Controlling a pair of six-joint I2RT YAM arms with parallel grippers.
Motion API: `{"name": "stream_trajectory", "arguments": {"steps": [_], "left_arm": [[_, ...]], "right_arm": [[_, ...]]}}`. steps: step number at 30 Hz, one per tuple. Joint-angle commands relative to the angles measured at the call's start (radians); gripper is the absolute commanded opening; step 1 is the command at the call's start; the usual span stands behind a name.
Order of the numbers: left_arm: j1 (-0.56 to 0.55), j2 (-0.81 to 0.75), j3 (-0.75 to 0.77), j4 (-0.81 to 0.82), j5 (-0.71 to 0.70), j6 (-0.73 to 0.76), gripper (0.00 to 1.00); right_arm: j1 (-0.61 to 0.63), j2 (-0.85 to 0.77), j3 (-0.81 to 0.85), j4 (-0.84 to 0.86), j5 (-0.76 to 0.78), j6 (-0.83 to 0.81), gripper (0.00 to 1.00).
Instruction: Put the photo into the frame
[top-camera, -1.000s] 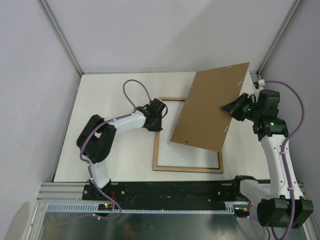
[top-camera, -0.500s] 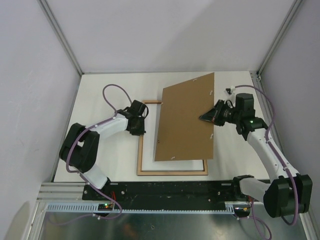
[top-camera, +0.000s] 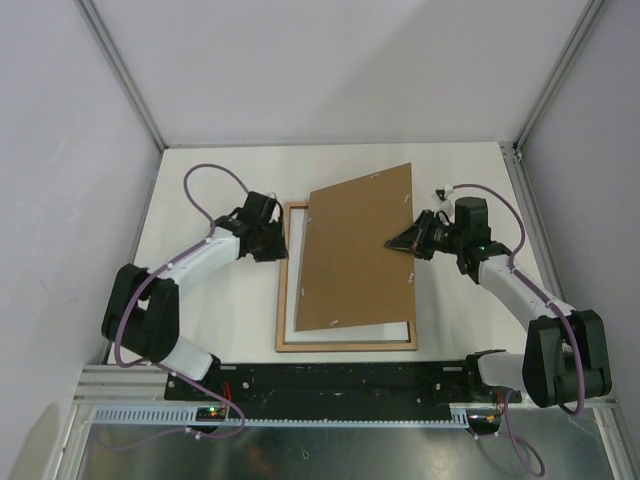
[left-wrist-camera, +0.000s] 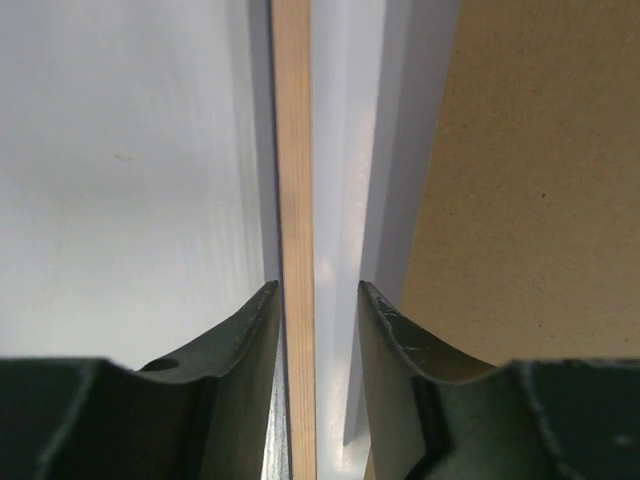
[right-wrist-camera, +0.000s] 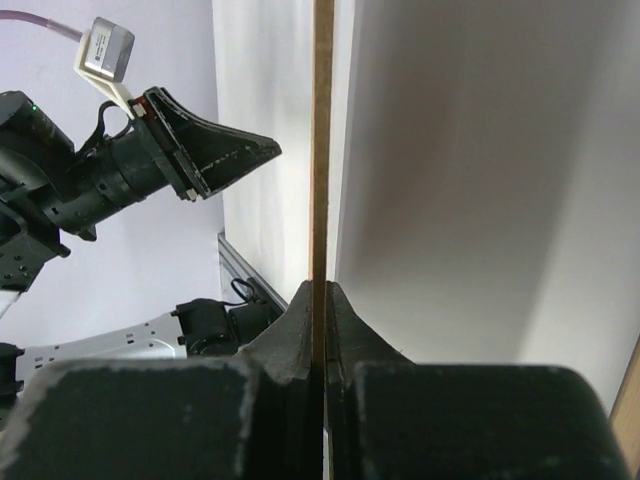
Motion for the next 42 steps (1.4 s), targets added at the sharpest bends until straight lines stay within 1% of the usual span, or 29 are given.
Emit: {"name": "stream_trajectory", "arguments": {"steps": [1,5,12,14,20,25,28,32,37,42], "left_arm": [[0.057,-0.039,0.005,0.011,0.0,-0.051,0.38],[0.101,-0.008,-0.024,0.019,-0.002,-0.095,0.31],[0.105,0.044,-0.014,0.047,0.002,-0.113,0.29],[0.106,0.061,0.004,0.049,0.007,-0.114,0.29],[0.111,0.117,0.121,0.049,0.0,-0.117,0.36],[0.128,0.19,0.225,0.045,-0.067,-0.106,0.38],[0.14,0.234,0.273,0.043,-0.092,-0.098,0.39],[0.149,0.273,0.322,0.041,-0.09,-0.095,0.38],[0.142,0.275,0.347,0.041,-0.072,-0.088,0.38],[0.117,0.248,0.317,0.042,-0.07,-0.092,0.36]], "right_arm": [[0.003,0.03,-0.004,0.196,-0.095,0.056,0.0],[0.005,0.07,-0.019,0.251,-0.123,0.078,0.0],[0.014,0.107,-0.023,0.277,-0.142,0.083,0.0],[0.016,0.105,-0.023,0.282,-0.153,0.086,0.0],[0.017,0.055,-0.023,0.264,-0.174,0.09,0.0],[0.026,0.009,-0.023,0.209,-0.172,0.069,0.0],[0.033,-0.025,-0.024,0.181,-0.167,0.062,0.0],[0.057,-0.05,-0.023,0.177,-0.158,0.072,0.0],[0.094,-0.038,-0.022,0.2,-0.136,0.088,0.0],[0.103,-0.025,-0.023,0.234,-0.1,0.11,0.0]]}}
